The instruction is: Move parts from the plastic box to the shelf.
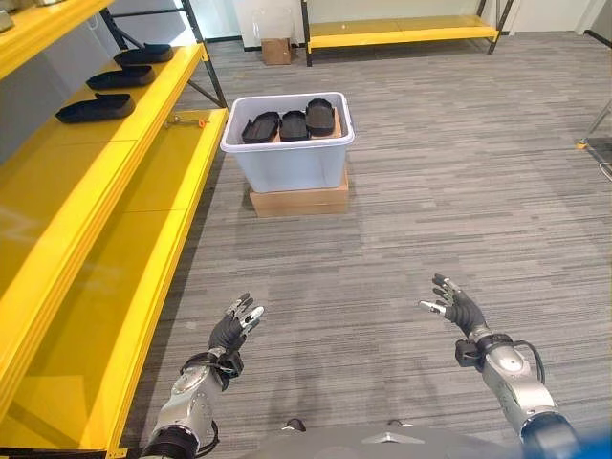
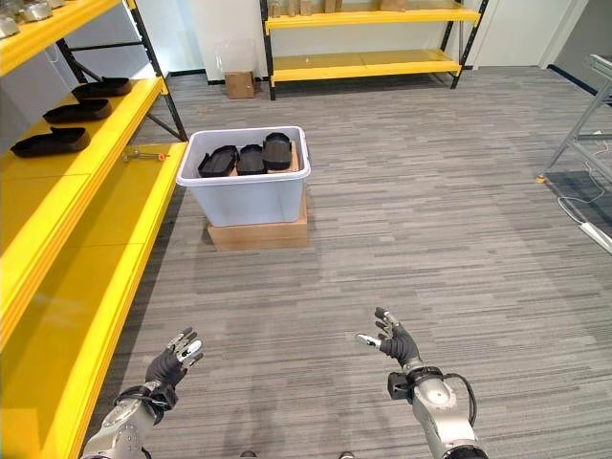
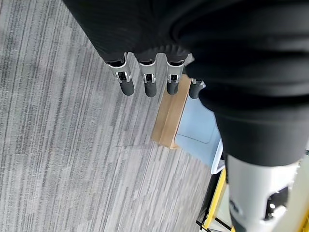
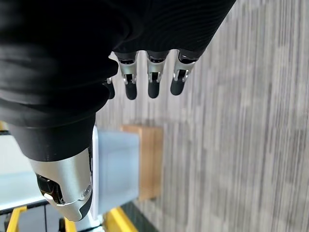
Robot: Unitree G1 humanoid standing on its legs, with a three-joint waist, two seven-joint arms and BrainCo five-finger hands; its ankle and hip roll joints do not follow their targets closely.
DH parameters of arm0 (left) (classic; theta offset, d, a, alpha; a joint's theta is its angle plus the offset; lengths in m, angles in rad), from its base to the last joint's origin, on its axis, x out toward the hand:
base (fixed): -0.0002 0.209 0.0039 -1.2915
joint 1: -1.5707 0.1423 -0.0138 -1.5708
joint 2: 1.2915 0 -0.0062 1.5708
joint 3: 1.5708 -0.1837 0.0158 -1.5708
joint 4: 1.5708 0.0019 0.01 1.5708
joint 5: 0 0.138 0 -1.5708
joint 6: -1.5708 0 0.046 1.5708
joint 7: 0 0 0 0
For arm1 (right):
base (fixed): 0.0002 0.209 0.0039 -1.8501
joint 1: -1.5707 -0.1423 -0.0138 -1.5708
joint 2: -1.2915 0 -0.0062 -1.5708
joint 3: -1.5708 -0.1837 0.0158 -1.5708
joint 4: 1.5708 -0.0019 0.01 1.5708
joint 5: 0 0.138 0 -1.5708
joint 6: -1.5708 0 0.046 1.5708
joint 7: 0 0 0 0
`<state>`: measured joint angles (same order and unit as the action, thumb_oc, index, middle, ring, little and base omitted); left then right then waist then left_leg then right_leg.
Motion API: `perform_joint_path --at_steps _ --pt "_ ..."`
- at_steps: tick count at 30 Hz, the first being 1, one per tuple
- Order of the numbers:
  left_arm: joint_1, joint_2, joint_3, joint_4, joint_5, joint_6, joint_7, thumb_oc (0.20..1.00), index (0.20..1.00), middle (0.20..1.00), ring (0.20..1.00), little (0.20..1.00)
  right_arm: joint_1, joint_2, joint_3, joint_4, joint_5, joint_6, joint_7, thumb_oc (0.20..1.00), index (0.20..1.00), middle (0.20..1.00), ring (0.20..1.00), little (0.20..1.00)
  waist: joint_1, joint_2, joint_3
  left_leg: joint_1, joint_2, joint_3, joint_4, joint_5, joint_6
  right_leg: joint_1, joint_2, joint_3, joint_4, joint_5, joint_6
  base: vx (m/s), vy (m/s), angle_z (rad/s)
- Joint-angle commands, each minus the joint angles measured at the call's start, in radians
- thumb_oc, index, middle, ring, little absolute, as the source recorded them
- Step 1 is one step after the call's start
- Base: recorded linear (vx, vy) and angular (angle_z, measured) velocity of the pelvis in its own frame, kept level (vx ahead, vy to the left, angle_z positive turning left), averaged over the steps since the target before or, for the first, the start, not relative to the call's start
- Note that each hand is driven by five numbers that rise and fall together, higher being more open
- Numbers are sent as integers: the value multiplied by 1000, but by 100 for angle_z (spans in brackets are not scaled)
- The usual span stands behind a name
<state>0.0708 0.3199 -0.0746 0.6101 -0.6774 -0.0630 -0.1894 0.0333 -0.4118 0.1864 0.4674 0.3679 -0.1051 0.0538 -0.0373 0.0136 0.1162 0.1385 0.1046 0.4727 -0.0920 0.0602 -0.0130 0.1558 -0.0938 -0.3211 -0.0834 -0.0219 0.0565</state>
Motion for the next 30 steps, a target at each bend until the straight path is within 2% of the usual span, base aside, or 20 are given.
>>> perform_joint_path --at_steps 1,11,21,30 --pt "-43 34 37 -24 25 -16 6 1000 1000 1000 1000 1000 -64 -22 -29 -29 -5 -42 -7 1000 1000 1000 1000 1000 7 -22 0 -10 39 -40 18 -56 -53 -17 -80 -42 57 -19 85 0 0 0" --pt "-41 21 45 -9 25 -7 9 1000 1000 1000 1000 1000 -55 -15 -22 -45 -45 -31 5 1000 1000 1000 1000 1000 8 -22 1 -10 29 -49 20 -61 -45 -20 -82 -37 71 -26 86 17 42 1" --pt "-50 46 18 -28 61 24 -11 1000 1000 1000 1000 1000 -61 -15 -23 -50 -48 -25 -6 1000 1000 1000 1000 1000 6 -17 5 -3 -4 -66 12 -78 -13 -58 -92 -15 179 -70 96 56 136 2" --pt "-50 60 10 -18 82 4 -14 1000 1000 1000 1000 1000 -56 13 -8 -59 -17 -32 -22 1000 1000 1000 1000 1000 8 -12 14 -11 -21 -72 5 -83 7 -96 -95 -4 231 -82 107 45 46 4"
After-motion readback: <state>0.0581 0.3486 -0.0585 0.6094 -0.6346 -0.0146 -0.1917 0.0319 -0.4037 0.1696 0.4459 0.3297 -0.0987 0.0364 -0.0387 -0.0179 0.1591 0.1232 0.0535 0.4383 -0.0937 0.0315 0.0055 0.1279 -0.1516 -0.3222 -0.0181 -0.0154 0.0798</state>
